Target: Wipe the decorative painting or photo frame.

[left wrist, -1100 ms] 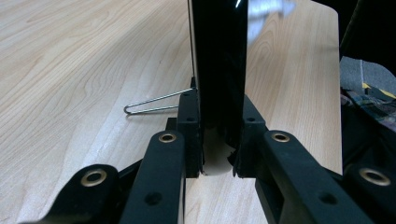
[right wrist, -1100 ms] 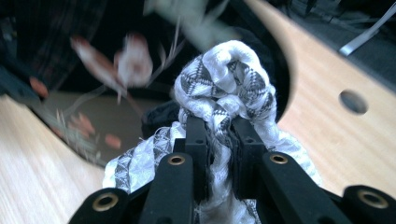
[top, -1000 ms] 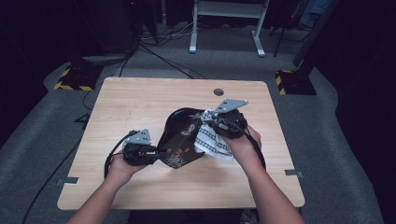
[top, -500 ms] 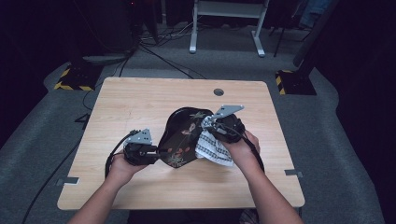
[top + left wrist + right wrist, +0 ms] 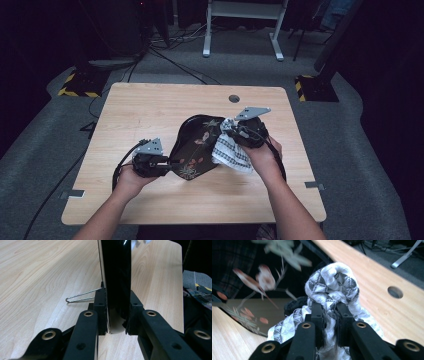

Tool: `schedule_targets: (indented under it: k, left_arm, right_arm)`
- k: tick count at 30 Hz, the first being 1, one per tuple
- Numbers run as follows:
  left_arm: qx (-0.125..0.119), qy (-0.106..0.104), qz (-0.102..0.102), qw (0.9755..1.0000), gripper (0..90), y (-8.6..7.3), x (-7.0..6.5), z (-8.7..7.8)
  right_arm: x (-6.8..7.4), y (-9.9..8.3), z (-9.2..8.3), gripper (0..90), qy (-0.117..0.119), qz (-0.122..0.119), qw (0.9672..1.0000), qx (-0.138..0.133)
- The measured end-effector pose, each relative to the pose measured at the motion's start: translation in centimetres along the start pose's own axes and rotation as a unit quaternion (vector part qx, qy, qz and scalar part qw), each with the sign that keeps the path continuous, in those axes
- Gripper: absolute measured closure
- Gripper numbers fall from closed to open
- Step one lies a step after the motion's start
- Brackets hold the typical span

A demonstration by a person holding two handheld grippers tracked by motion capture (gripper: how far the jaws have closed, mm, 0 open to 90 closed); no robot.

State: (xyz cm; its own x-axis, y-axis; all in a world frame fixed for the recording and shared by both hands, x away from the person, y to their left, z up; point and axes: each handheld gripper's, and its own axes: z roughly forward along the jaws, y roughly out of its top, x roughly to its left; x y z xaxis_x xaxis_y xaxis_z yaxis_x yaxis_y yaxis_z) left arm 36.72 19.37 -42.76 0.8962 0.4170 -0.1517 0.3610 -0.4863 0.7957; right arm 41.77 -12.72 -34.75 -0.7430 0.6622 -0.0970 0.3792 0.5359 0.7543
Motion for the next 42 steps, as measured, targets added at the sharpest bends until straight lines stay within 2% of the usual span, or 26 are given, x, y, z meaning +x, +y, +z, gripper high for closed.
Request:
schedule_targets:
  k: [8,16,18,25,26,29,32,38,42]
  left_arm:
    - [0.0,-0.001,0.001,1.0,76.2,0.0,0.0,0.0]
    - [0.0,0.001,0.001,1.0,76.2,-0.1,0.0,0.0]
    - [0.0,0.002,0.001,1.0,76.2,-0.1,0.0,0.0]
    - [0.001,0.002,0.003,1.0,76.2,-0.1,-0.1,0.0]
    - [0.001,0.002,0.003,1.0,76.3,-0.1,-0.1,0.0]
    - [0.001,0.001,0.004,1.0,76.5,-0.1,0.0,0.0]
    - [0.001,0.002,0.002,1.0,76.5,-0.1,-0.1,0.0]
    - [0.001,0.002,0.002,1.0,76.5,-0.1,-0.1,0.0]
    - [0.002,0.004,0.004,1.0,76.5,-0.1,-0.1,0.0]
  right_arm:
    - [0.6,-1.4,1.3,80.2,0.011,0.001,0.9996,0.025]
    - [2.6,-2.0,2.6,80.1,0.022,-0.027,0.9984,0.046]
    - [2.7,-1.7,2.5,80.0,0.023,-0.03,0.9984,0.041]
    - [3.0,1.3,0.4,80.0,0.021,-0.045,0.9988,0.003]
    - [3.0,1.3,0.4,80.0,0.021,-0.045,0.9988,0.003]
    - [3.5,2.4,-0.5,79.9,0.028,-0.048,0.9982,-0.022]
    - [4.1,2.4,-0.2,79.9,0.033,-0.057,0.9976,-0.019]
    - [5.0,1.2,1.4,79.9,0.051,-0.072,0.996,0.014]
    - [5.2,1.9,0.9,79.9,0.048,-0.075,0.996,0.005]
